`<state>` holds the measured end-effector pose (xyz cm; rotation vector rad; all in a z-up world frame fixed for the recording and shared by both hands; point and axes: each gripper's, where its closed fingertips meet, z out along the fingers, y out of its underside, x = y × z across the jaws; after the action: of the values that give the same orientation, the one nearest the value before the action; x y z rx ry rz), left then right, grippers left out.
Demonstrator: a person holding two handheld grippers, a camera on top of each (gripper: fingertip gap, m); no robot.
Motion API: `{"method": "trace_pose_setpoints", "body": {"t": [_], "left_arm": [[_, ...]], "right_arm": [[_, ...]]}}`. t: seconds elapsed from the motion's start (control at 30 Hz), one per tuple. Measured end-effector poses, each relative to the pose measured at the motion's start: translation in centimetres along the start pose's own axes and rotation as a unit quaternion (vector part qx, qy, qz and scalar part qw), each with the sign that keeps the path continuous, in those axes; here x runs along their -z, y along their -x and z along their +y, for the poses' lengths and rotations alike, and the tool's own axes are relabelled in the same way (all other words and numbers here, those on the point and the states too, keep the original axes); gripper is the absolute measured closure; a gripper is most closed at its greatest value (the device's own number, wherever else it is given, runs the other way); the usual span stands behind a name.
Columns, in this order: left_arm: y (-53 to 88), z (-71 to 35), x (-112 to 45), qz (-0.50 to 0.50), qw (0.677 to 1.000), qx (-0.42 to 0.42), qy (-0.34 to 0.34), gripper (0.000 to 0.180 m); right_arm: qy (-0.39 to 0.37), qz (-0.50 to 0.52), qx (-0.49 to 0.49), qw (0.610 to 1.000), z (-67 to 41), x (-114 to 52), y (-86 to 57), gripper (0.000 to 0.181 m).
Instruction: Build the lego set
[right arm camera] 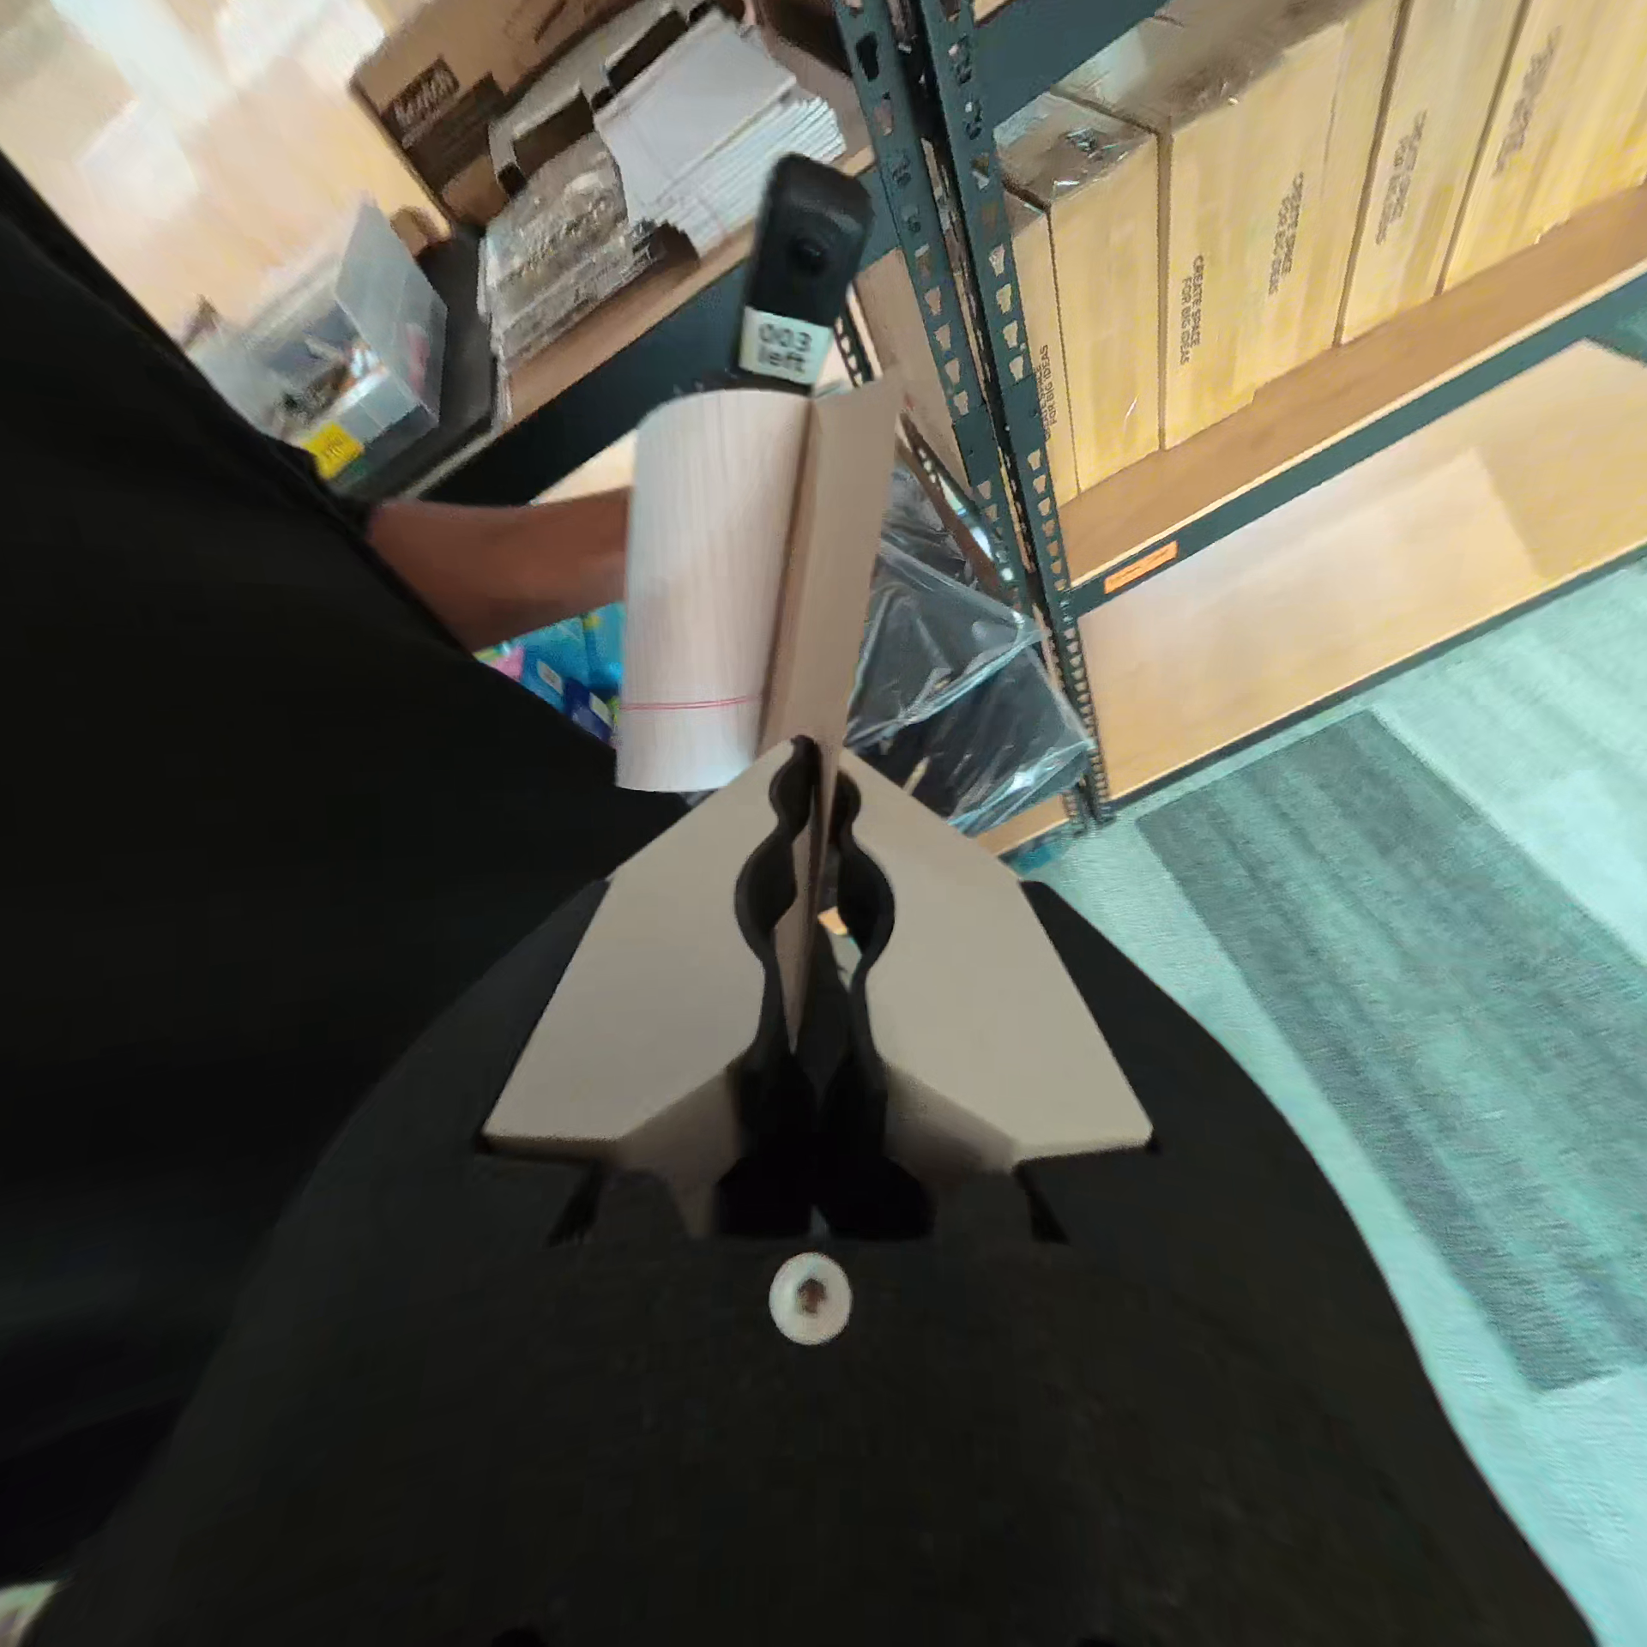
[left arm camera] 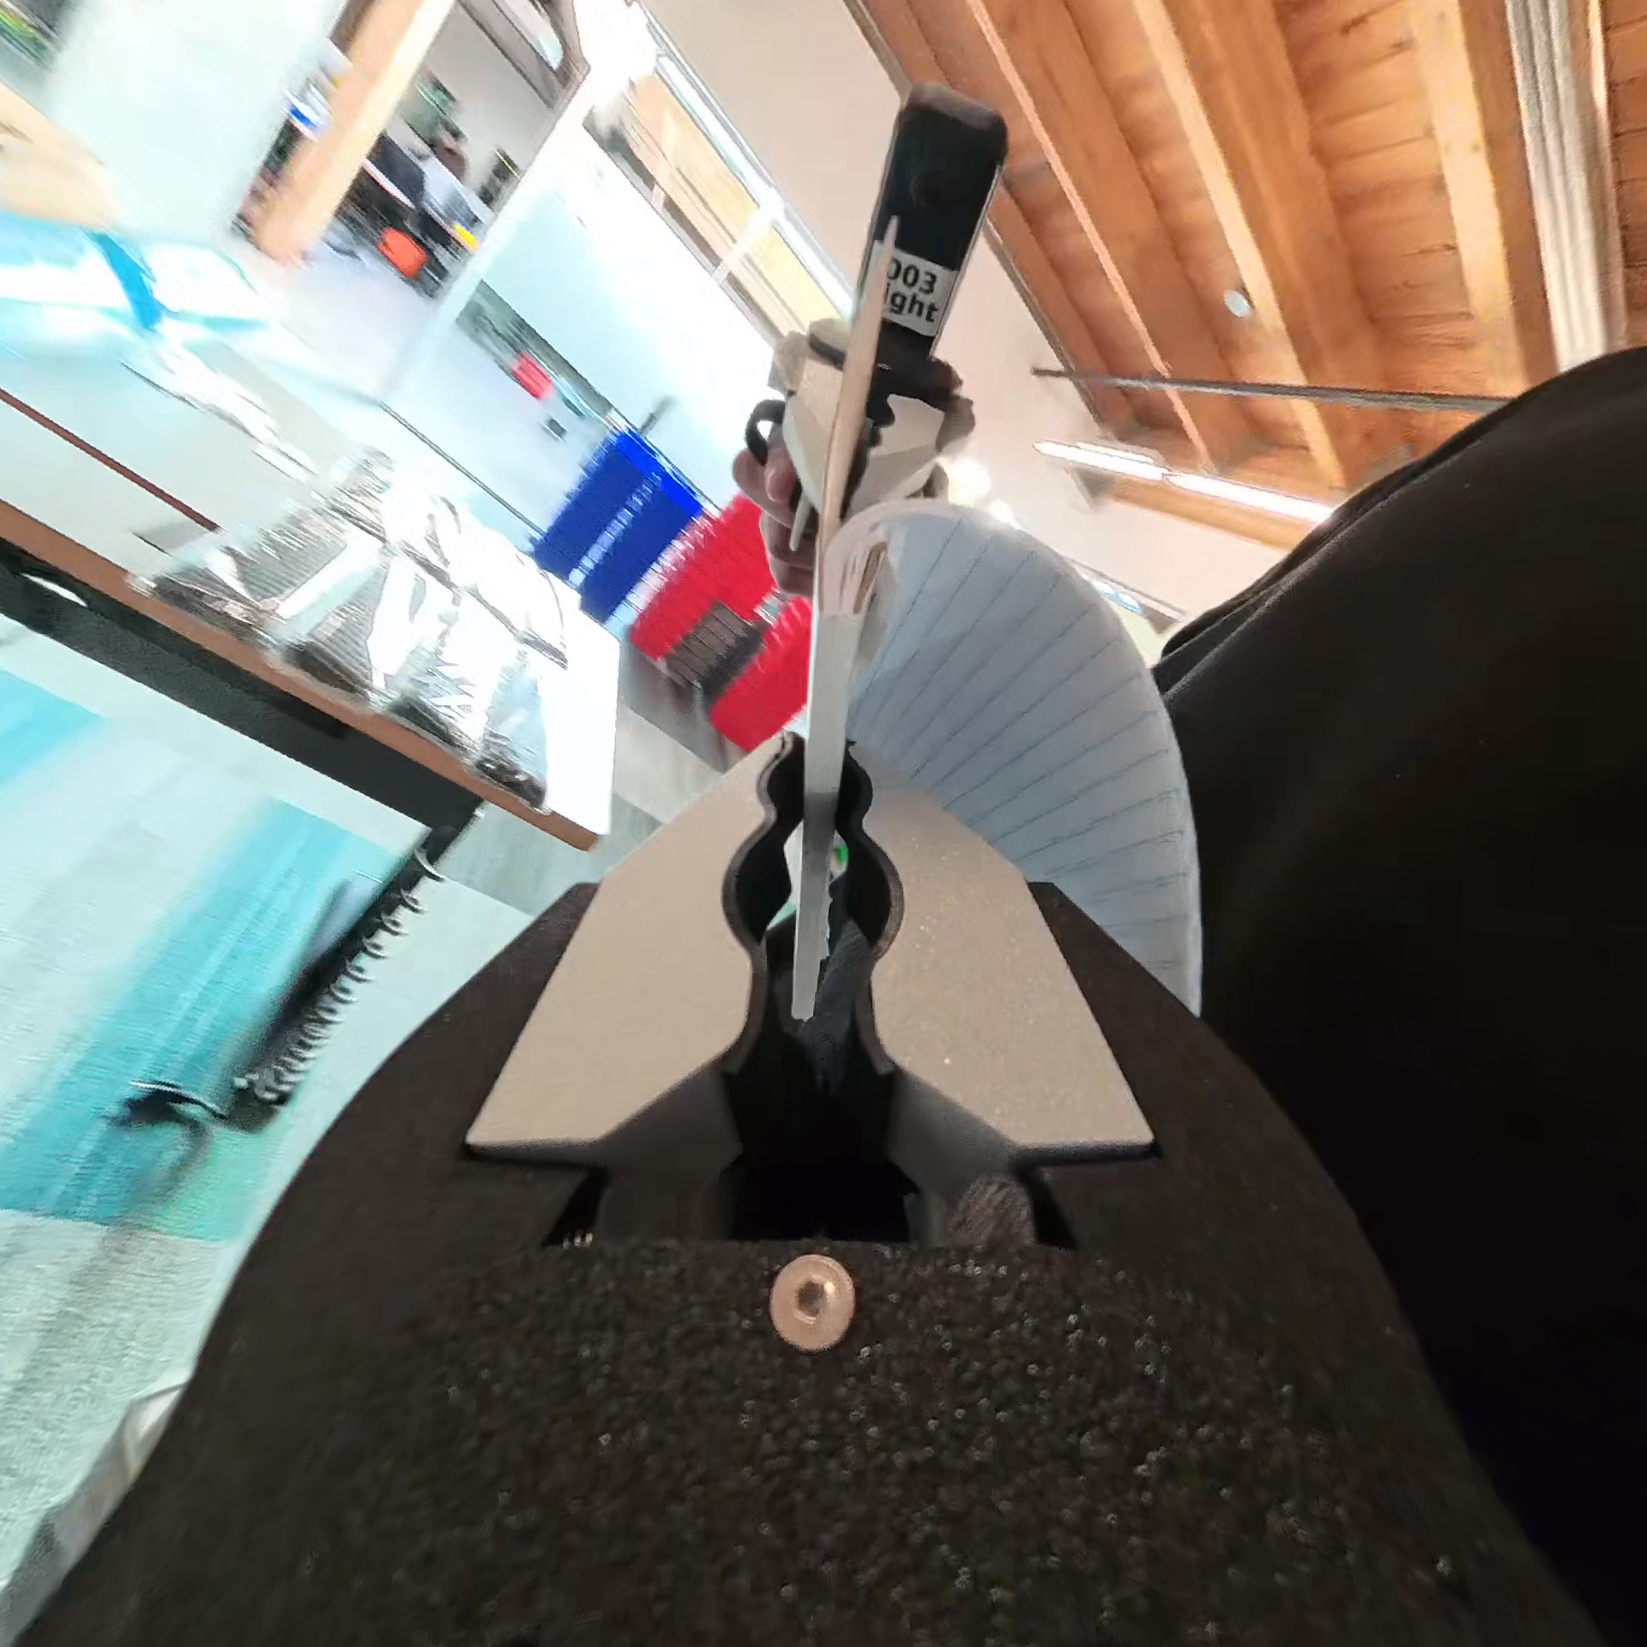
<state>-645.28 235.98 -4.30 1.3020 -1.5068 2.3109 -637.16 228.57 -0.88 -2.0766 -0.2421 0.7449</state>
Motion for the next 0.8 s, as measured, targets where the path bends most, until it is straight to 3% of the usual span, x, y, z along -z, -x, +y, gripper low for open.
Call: {"method": "trace_pose_setpoints", "body": {"t": [0.2, 0.43, 0.8], "left_arm": [[1.6, 1.6, -5.5, 0.080, 0.994, 0.052, 0.045, 0.173], [3.2, 1.2, -13.6, 0.097, 0.994, 0.034, 0.043, 0.166], [16.7, -0.6, -24.2, -0.089, 0.993, 0.077, 0.014, 0.162]], "right_arm": [[-0.103, 0.037, -0.111, 0.988, 4.0, 4.3, 2.9, 0.181], [-0.229, 0.116, -0.174, 0.951, 9.0, 13.9, 3.8, 0.180], [-0.411, 0.205, -0.229, 0.858, 17.4, 30.9, -0.7, 0.181]]}}
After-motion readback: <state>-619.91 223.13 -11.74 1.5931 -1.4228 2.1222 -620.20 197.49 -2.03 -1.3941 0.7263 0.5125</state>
